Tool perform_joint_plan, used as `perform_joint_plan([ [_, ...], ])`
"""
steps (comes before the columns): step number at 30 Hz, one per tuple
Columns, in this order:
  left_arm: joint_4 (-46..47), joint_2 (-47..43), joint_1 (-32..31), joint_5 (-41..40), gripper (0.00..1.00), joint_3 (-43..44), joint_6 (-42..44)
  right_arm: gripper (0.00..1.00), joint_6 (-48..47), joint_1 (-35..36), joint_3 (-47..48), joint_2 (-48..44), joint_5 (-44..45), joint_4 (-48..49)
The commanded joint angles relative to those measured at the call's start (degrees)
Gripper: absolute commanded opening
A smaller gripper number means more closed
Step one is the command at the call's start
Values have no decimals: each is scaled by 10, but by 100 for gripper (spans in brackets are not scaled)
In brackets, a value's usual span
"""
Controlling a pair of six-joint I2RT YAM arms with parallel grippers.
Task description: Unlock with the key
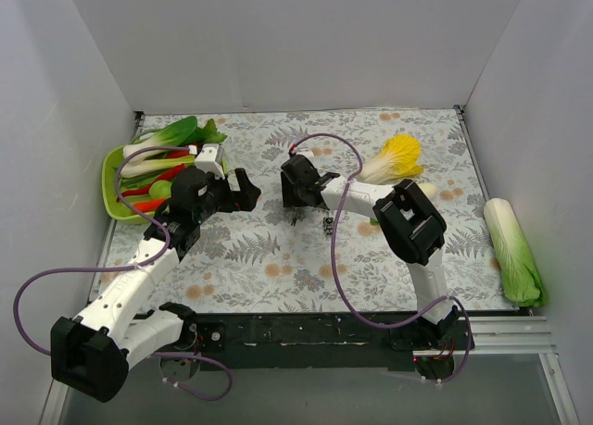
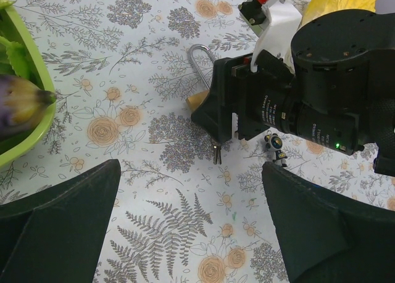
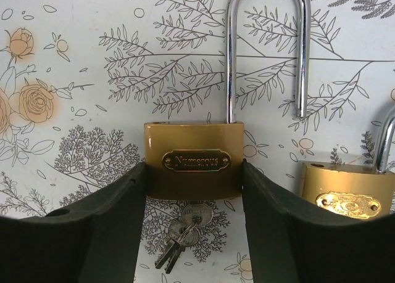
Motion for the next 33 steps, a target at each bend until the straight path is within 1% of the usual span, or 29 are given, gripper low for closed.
perform_joint_plan([
  [1,8,-16,2,-3,98,-6,-1,60,-9,0,6,-7,-12,8],
  [2,8,-18,2,-7,98,-6,-5,81,-16,1,3,-18,-21,15],
  [3,10,-21,2,-10,98,-8,-5,90,-22,1,-1,-25,-29,23],
  [5,14,-32,3,-20,98,-12,-9,93,-33,1,-18,-49,-51,58],
  [7,20,-39,4,-28,98,-15,-11,93,-45,1,-26,-65,-65,83],
  [12,25,-54,7,-38,98,-22,-23,95,-75,1,-25,-122,-76,108],
  [16,31,-60,32,-35,98,-25,-40,96,-92,-13,-43,-169,-71,112],
  [18,35,-60,47,-25,98,-26,-47,96,-97,-24,-76,-202,-73,126],
  [21,38,-56,99,0,98,-27,-60,96,-100,-63,-140,-246,-97,160],
  [25,46,-42,150,28,98,-28,-79,96,-109,-138,-211,-297,-125,172],
  [27,45,-36,165,28,98,-23,-81,96,-119,-161,-247,-332,-124,167],
  [28,43,-35,167,22,98,-22,-80,97,-121,-186,-258,-344,-124,156],
  [30,42,-37,169,20,98,-19,-66,97,-125,-210,-280,-387,-122,147],
  [31,43,-40,169,29,98,-19,-57,97,-129,-232,-302,-404,-119,141],
  [33,49,-60,168,34,98,-22,-32,97,-140,-254,-328,-463,-101,139],
])
